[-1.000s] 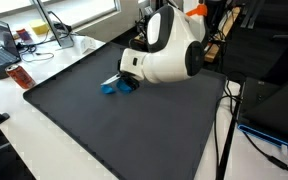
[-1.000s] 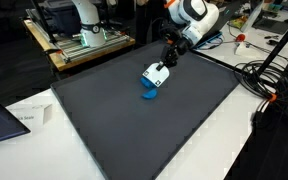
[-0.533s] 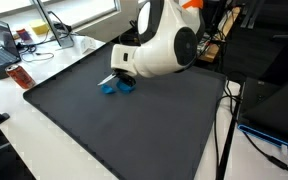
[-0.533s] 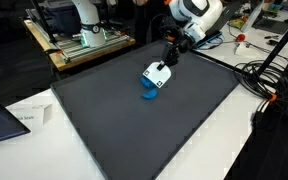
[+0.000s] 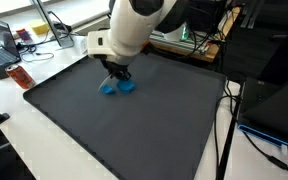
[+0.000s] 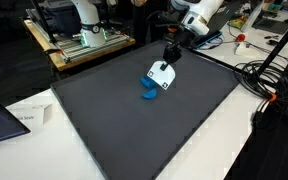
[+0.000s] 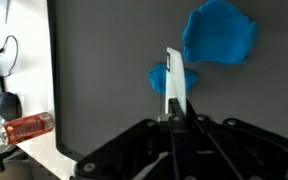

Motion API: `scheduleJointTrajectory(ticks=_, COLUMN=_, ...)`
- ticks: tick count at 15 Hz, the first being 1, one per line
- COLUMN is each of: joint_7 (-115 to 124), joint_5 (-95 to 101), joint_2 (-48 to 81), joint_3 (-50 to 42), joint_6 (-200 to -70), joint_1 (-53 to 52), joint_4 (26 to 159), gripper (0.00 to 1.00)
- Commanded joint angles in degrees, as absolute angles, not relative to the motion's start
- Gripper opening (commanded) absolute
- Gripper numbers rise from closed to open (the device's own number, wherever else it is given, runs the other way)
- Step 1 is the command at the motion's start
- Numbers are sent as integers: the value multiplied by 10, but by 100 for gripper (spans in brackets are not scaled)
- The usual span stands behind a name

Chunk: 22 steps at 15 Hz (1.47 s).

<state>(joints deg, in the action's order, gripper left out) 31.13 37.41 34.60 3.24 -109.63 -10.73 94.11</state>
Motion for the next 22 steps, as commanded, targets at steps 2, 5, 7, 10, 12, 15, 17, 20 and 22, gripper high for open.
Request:
scheduleJointTrajectory(ticks=2, joint_7=212, joint_5=295, joint_2=296, joint_3=29, joint_6=-1145, joint_1=-85, joint_4=989, gripper=1)
scheduleJointTrajectory(ticks=5, joint_7=144, joint_5=253, joint_2=279, joint_3=29, joint_6=-1172, joint_1=-74, joint_4=1006, gripper=1)
scheduleJointTrajectory(ticks=7, joint_7=99, joint_5=230, joint_2=268, joint_3=31, joint_6=-1190, joint_1=-66, joint_4=1018, gripper=1)
scheduleJointTrajectory(ticks=10, joint_7=28, joint_5=194, joint_2=251, joint_3=36, joint_6=-1216, joint_1=-51, joint_4=1034, gripper=1)
scheduleJointTrajectory(ticks=12, joint_7=-21, joint_5=170, joint_2=241, joint_3=38, joint_6=-1222, joint_1=-41, joint_4=1041, gripper=1)
scheduleJointTrajectory(ticks=15, joint_7=-107, joint_5=120, joint_2=228, joint_3=48, joint_6=-1221, joint_1=-19, joint_4=1044, gripper=1)
scheduleJointTrajectory(ticks=17, joint_7=-160, joint_5=75, joint_2=223, joint_3=56, joint_6=-1211, joint_1=-3, joint_4=1041, gripper=1)
scheduleJointTrajectory(ticks=20, joint_7=-239, joint_5=-13, joint_2=222, joint_3=71, joint_6=-1195, joint_1=27, joint_4=1032, gripper=1)
scheduleJointTrajectory(ticks=22, joint_7=-275, joint_5=-61, joint_2=223, joint_3=75, joint_6=-1188, joint_1=44, joint_4=1031, gripper=1)
